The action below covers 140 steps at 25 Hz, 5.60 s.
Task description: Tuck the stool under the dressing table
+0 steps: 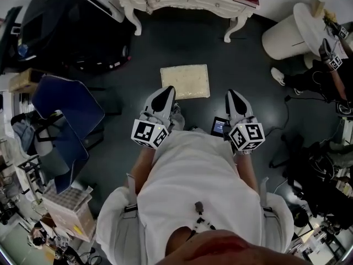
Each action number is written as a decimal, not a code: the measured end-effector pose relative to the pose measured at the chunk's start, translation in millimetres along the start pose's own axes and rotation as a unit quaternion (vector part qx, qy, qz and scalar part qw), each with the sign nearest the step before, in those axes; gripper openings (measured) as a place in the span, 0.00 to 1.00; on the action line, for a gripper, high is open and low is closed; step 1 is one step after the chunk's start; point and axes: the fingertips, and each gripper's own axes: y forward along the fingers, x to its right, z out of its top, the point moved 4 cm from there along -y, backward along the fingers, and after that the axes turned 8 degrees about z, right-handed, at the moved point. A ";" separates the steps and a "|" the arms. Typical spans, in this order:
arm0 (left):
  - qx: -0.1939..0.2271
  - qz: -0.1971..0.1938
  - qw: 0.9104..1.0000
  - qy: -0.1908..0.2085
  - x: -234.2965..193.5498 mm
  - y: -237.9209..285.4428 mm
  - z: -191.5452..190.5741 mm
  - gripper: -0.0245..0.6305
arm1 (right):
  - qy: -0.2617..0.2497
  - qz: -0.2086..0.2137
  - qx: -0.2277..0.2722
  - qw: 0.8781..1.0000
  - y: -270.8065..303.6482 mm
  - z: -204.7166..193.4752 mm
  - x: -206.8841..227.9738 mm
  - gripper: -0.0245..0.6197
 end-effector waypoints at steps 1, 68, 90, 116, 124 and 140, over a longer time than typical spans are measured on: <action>-0.003 0.001 1.000 0.000 -6.9 2.8 0.1 0.05 | -0.003 -0.002 -0.002 1.000 5.8 1.7 1.1 0.05; -0.388 0.209 0.886 -0.144 -271.1 109.7 -548.1 0.35 | 0.190 -0.015 -0.393 0.900 228.4 -512.0 314.9 0.41; -0.444 0.183 0.870 -0.115 -277.5 116.0 -570.8 0.36 | 0.220 -0.028 -0.401 0.889 223.8 -531.6 311.9 0.42; -0.435 0.109 0.894 -0.010 -354.9 201.3 -526.7 0.34 | 0.264 -0.075 -0.345 0.898 272.2 -526.0 301.7 0.38; -0.418 0.118 0.901 -0.009 -372.1 246.7 -513.5 0.34 | 0.247 -0.085 -0.330 0.907 312.5 -499.7 329.7 0.38; -0.415 0.142 0.899 0.000 -398.5 289.6 -490.4 0.34 | 0.226 -0.064 -0.309 0.922 360.8 -474.3 349.0 0.36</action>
